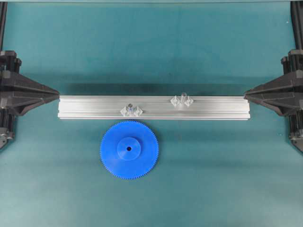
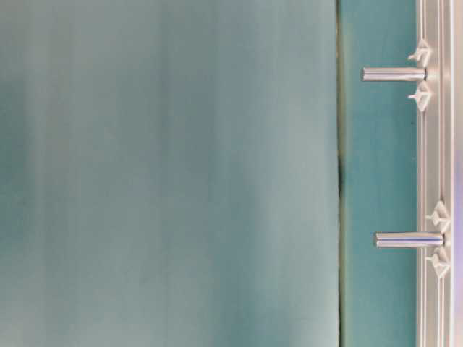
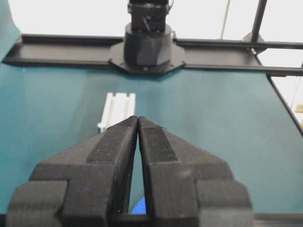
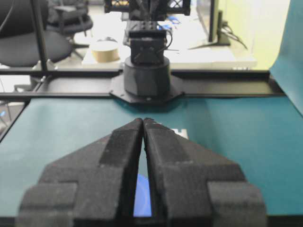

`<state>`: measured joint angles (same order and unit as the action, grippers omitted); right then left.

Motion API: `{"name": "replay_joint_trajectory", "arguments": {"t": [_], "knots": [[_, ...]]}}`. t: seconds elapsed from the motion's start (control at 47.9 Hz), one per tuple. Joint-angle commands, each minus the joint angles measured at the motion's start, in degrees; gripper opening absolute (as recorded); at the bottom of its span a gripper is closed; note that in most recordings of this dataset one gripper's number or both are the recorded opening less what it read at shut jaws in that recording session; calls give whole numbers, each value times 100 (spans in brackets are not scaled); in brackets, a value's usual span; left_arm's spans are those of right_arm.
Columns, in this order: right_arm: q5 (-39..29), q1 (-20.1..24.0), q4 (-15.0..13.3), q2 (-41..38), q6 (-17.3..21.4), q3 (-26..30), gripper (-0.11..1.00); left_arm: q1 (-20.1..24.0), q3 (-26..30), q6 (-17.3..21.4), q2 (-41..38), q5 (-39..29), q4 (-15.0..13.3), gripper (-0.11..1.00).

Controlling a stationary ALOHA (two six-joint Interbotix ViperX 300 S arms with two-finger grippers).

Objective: Insert the large gear onto the shaft.
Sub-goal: 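Move the left gripper toward the large blue gear's hub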

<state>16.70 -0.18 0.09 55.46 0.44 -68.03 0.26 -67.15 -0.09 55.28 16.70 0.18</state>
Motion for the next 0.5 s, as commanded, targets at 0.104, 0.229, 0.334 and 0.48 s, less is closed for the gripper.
{"name": "replay_joint_trajectory", "arguments": {"t": [0.104,0.229,0.334,0.48], "knots": [[-299,9,123,70,88,70,25,-325,448,-334,-141,-791,70,0],[-1037,9,132,229,290,132,14,-545,791,-422,-325,-1494,70,-1],[-1714,9,132,343,378,299,11,-668,1099,-413,-659,-1960,70,-1],[-2646,9,132,360,387,554,12,-835,1512,-439,-1389,-2399,79,-1]]}}
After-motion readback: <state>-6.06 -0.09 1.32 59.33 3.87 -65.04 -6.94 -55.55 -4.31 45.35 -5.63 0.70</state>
